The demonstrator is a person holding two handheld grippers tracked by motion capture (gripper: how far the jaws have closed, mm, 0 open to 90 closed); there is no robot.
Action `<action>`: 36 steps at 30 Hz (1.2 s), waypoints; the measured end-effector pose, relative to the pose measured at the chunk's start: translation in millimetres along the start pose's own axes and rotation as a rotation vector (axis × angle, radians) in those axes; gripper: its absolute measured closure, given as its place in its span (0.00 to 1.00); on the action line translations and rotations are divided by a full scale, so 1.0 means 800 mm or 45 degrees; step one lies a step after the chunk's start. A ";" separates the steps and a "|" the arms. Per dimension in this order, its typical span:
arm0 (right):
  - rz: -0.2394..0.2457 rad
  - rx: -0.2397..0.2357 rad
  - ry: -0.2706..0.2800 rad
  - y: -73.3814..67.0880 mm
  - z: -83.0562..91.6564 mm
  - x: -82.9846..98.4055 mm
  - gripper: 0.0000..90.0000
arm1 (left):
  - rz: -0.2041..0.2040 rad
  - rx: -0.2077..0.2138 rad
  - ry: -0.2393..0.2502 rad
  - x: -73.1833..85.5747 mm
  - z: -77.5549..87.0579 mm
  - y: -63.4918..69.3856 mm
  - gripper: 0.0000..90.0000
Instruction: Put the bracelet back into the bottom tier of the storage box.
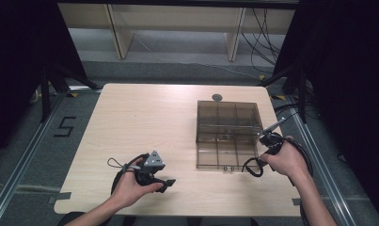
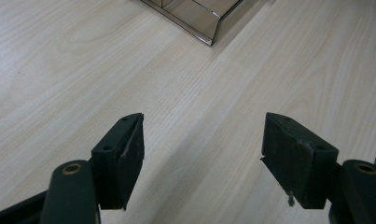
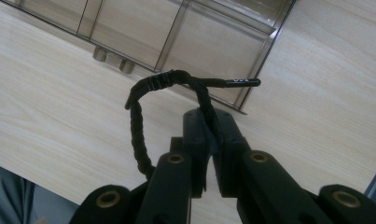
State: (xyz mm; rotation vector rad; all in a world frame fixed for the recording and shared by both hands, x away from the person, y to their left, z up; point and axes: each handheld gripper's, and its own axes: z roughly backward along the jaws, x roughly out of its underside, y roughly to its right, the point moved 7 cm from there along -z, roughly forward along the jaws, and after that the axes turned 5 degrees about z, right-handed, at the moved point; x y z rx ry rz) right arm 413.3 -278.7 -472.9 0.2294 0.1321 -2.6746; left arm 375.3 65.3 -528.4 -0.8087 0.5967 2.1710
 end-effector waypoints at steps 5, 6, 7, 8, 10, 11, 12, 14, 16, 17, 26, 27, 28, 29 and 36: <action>-0.001 0.000 -0.011 -0.001 0.000 -0.003 0.95 | -0.010 -0.001 -0.009 0.000 0.000 -0.001 0.33; 0.005 -0.008 -0.001 0.000 0.000 -0.005 0.95 | -0.010 0.000 -0.009 0.000 0.000 -0.001 0.33; -0.001 -0.009 -0.014 0.000 0.001 -0.005 0.95 | -0.010 0.000 -0.008 0.000 0.000 -0.001 0.33; -0.005 0.000 -0.006 0.000 0.000 -0.006 0.95 | -0.010 0.000 -0.008 0.000 0.000 -0.001 0.33; 0.014 0.002 -0.008 0.002 0.001 -0.007 0.95 | -0.008 -0.001 -0.007 0.000 0.000 -0.001 0.33; 0.000 -0.003 -0.009 0.001 0.000 -0.008 0.95 | -0.009 -0.001 -0.008 0.000 0.000 -0.001 0.33; 0.009 0.004 0.012 0.002 -0.001 -0.010 0.95 | -0.009 -0.001 -0.007 0.000 0.000 -0.001 0.33; -0.004 -0.003 0.001 0.003 -0.001 -0.011 0.95 | -0.010 -0.001 -0.009 0.000 0.000 -0.001 0.33; 0.005 -0.004 -0.007 0.005 -0.001 -0.012 0.95 | -0.009 0.000 -0.008 0.000 0.000 -0.001 0.33; 0.005 -0.010 -0.001 0.005 -0.002 -0.014 0.95 | -0.010 -0.001 -0.008 0.000 0.000 -0.001 0.33; -0.030 -0.005 -0.026 0.010 -0.003 -0.018 0.95 | -0.010 0.000 -0.009 0.000 0.000 -0.001 0.33; -0.032 -0.009 -0.025 0.011 -0.003 -0.019 0.95 | -0.009 0.000 -0.008 0.000 0.000 -0.001 0.33; -0.041 -0.003 -0.007 0.011 -0.006 -0.021 0.95 | -0.008 0.000 -0.006 0.000 0.000 -0.001 0.33; -0.029 0.010 -0.004 0.014 -0.007 -0.021 0.95 | -0.011 -0.001 -0.007 0.000 0.000 -0.001 0.33; -0.047 0.007 -0.029 0.016 -0.009 -0.025 0.95 | -0.011 -0.001 -0.008 0.000 0.001 -0.001 0.33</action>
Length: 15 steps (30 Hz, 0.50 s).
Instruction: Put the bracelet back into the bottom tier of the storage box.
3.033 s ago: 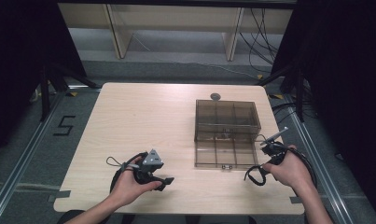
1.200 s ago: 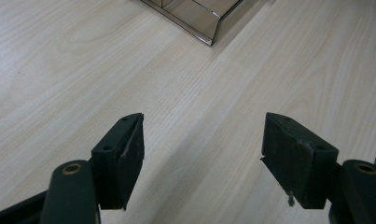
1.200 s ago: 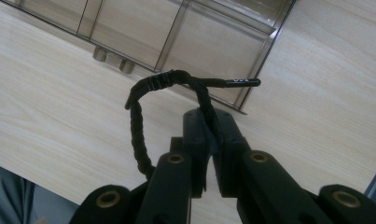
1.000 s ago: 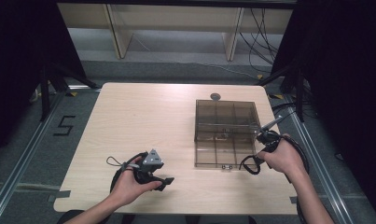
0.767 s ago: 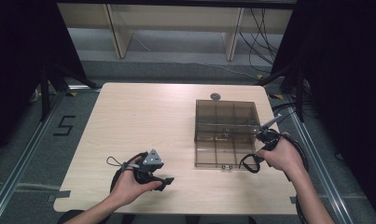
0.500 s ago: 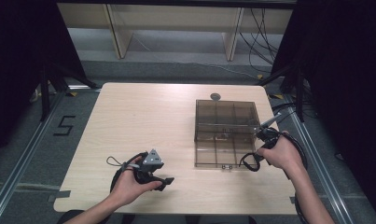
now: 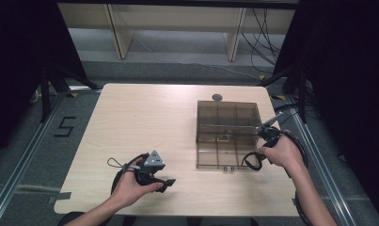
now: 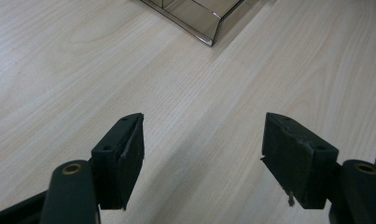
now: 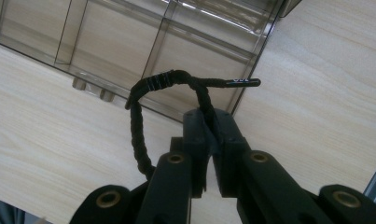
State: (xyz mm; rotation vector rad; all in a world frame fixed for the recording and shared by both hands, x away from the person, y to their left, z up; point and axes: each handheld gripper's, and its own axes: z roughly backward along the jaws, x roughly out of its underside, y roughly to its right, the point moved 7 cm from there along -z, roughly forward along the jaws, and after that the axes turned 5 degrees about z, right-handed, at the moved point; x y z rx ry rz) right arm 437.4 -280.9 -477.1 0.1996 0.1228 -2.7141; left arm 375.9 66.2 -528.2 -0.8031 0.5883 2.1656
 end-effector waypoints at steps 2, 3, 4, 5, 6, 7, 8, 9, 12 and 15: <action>0.000 0.001 -0.005 0.001 -0.001 -0.001 0.95 | 0.000 0.000 0.000 0.000 0.000 0.000 0.33; -0.005 0.007 0.006 0.002 -0.003 -0.002 0.95 | 0.001 0.001 0.000 0.000 0.000 0.000 0.33; 0.002 0.000 -0.015 0.003 -0.003 -0.002 0.95 | 0.000 0.001 0.000 0.000 0.000 0.000 0.33; -0.010 0.006 0.000 0.003 -0.004 -0.003 0.95 | 0.001 0.001 0.000 0.000 0.000 0.000 0.33; -0.008 0.009 0.000 0.004 -0.005 -0.003 0.95 | 0.000 0.001 0.000 0.000 0.000 0.000 0.33; -0.013 -0.001 -0.018 0.004 -0.005 -0.003 0.95 | 0.000 0.001 0.000 0.000 0.000 0.000 0.33; -0.017 -0.005 -0.010 0.004 -0.006 -0.004 0.95 | -0.017 -0.004 -0.003 0.000 0.001 -0.001 0.33; -0.033 -0.008 -0.002 0.004 -0.007 -0.005 0.95 | -0.015 -0.004 -0.002 0.000 0.001 -0.001 0.33; -0.054 -0.014 -0.035 0.004 -0.008 -0.005 0.95 | -0.008 -0.005 -0.002 0.000 0.001 -0.001 0.33; -0.037 0.008 -0.015 0.007 -0.013 -0.008 0.95 | 0.000 -0.001 0.011 -0.001 0.000 0.000 0.33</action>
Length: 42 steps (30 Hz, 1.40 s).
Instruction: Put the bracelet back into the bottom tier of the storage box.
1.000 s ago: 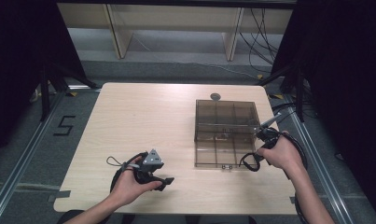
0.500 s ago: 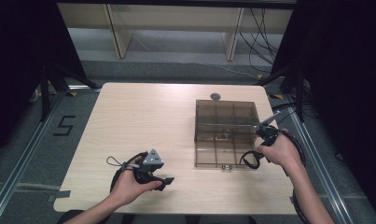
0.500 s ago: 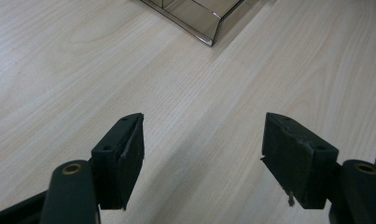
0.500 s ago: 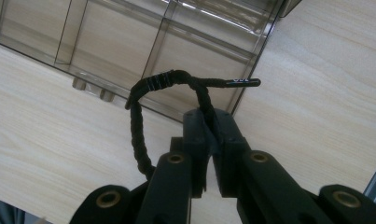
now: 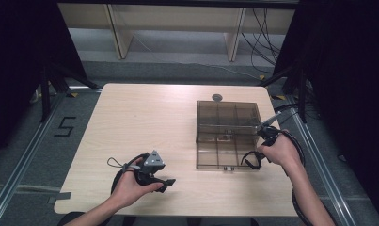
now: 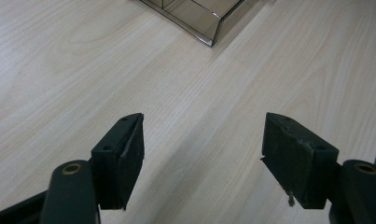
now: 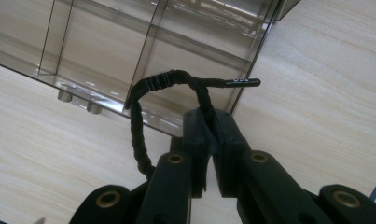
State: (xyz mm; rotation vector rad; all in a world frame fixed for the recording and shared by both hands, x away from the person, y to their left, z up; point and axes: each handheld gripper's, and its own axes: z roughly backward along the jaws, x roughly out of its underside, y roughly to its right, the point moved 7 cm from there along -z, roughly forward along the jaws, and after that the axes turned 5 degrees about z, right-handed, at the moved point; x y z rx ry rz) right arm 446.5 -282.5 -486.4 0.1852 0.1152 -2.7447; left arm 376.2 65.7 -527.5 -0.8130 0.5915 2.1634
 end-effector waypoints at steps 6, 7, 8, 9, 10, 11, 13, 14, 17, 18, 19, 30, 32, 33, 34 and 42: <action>0.021 0.007 0.001 0.002 -0.006 -0.004 0.95 | -0.011 -0.001 -0.010 0.000 0.001 -0.001 0.33; 0.003 0.003 0.012 0.000 -0.007 -0.005 0.95 | -0.015 -0.002 -0.014 0.001 0.001 -0.001 0.33; -0.001 0.010 0.010 0.001 -0.008 -0.006 0.95 | -0.011 -0.002 -0.010 0.000 0.001 -0.001 0.33; 0.005 0.003 0.006 0.001 -0.008 -0.006 0.95 | 0.000 0.000 0.000 0.000 0.000 0.000 0.33; 0.003 0.007 0.004 0.001 -0.009 -0.007 0.95 | 0.001 0.001 0.001 0.000 0.000 0.000 0.33; -0.003 0.007 0.014 0.001 -0.010 -0.008 0.95 | 0.001 0.002 0.002 0.000 0.000 0.000 0.33; 0.001 0.013 0.009 0.002 -0.012 -0.008 0.95 | 0.002 0.002 0.003 0.000 0.000 0.000 0.33; 0.004 0.009 0.009 0.003 -0.014 -0.009 0.95 | -0.019 -0.011 -0.013 0.001 0.001 -0.003 0.33; -0.014 -0.007 -0.001 0.001 -0.015 -0.009 0.95 | -0.018 -0.011 -0.013 0.001 0.001 -0.003 0.33; -0.024 0.004 -0.007 0.002 -0.016 -0.010 0.95 | -0.015 -0.010 -0.011 0.000 0.001 -0.003 0.33; -0.016 0.007 -0.022 0.003 -0.016 -0.010 0.95 | -0.017 -0.011 -0.012 0.000 0.001 -0.003 0.33; -0.040 0.014 -0.028 -0.001 -0.024 -0.015 0.95 | -0.011 -0.005 -0.007 0.000 0.001 -0.003 0.33; -0.006 0.008 -0.028 0.000 -0.024 -0.015 0.95 | -0.011 -0.005 -0.007 0.000 0.001 -0.003 0.33; -0.005 0.010 -0.030 0.000 -0.024 -0.016 0.95 | -0.013 -0.005 -0.007 0.000 0.001 -0.003 0.33; -0.019 0.009 -0.038 -0.001 -0.025 -0.016 0.95 | -0.013 -0.005 -0.008 0.000 0.001 -0.003 0.33; 0.010 0.005 -0.063 0.000 -0.027 -0.018 0.95 | -0.013 -0.005 -0.007 0.000 0.001 -0.003 0.33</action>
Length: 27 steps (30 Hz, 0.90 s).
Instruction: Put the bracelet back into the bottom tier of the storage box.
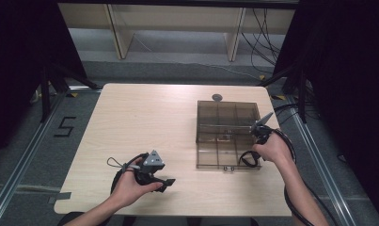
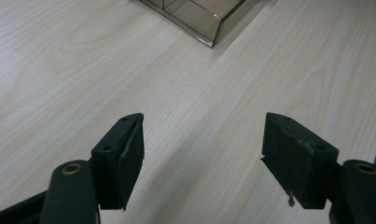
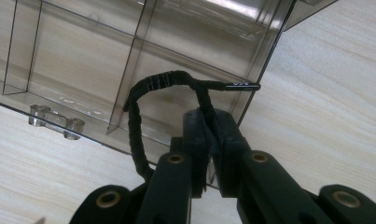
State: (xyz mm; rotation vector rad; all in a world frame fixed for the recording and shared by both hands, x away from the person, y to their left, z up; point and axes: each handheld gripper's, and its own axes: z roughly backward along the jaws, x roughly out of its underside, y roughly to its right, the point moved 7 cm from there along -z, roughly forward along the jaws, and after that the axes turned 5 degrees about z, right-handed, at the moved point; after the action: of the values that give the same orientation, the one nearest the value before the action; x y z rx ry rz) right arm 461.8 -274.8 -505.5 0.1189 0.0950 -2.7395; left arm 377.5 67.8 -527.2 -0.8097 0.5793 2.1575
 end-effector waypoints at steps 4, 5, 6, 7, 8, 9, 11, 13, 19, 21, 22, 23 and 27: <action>-0.014 0.012 0.017 -0.001 -0.003 -0.002 0.95 | 0.000 0.000 -0.001 0.000 0.000 0.000 0.33; -0.007 0.012 0.013 0.000 -0.003 -0.002 0.95 | 0.002 0.001 -0.001 0.000 0.000 0.000 0.33; 0.001 0.001 -0.007 0.000 -0.002 -0.001 0.95 | 0.002 0.001 0.000 0.000 0.000 0.000 0.33; -0.001 -0.004 0.011 -0.001 -0.004 -0.002 0.95 | 0.001 0.001 0.000 0.000 0.000 0.000 0.33; 0.005 0.004 -0.010 0.000 -0.003 -0.002 0.95 | 0.002 0.000 0.000 0.000 0.000 0.000 0.33; 0.003 0.014 0.005 -0.001 -0.004 -0.003 0.95 | -0.003 0.002 -0.001 0.000 0.000 0.000 0.33; 0.000 0.012 0.006 -0.002 -0.004 -0.004 0.95 | 0.002 0.001 -0.001 0.000 0.000 0.000 0.33; 0.005 0.008 -0.012 -0.002 -0.004 -0.004 0.95 | 0.001 0.002 0.000 0.000 0.000 0.000 0.33; -0.008 0.025 0.010 -0.002 -0.006 -0.008 0.95 | -0.002 0.013 0.001 0.000 0.000 0.000 0.33; -0.007 0.026 0.011 -0.002 -0.006 -0.008 0.95 | -0.003 0.003 0.001 0.000 0.000 -0.001 0.33; -0.002 0.030 0.011 -0.002 -0.007 -0.009 0.95 | -0.004 0.013 0.000 0.000 0.001 0.000 0.33; 0.004 0.024 0.010 -0.001 -0.008 -0.009 0.95 | -0.002 0.013 0.002 0.000 0.000 0.001 0.33; 0.005 0.020 -0.013 -0.001 -0.007 -0.009 0.95 | -0.002 0.004 0.002 0.000 0.000 0.000 0.33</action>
State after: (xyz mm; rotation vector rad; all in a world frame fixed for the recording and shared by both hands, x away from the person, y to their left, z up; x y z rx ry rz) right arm 468.8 -270.7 -510.6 0.1095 0.0702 -2.7369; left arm 377.8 68.1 -526.8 -0.8098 0.5819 2.1542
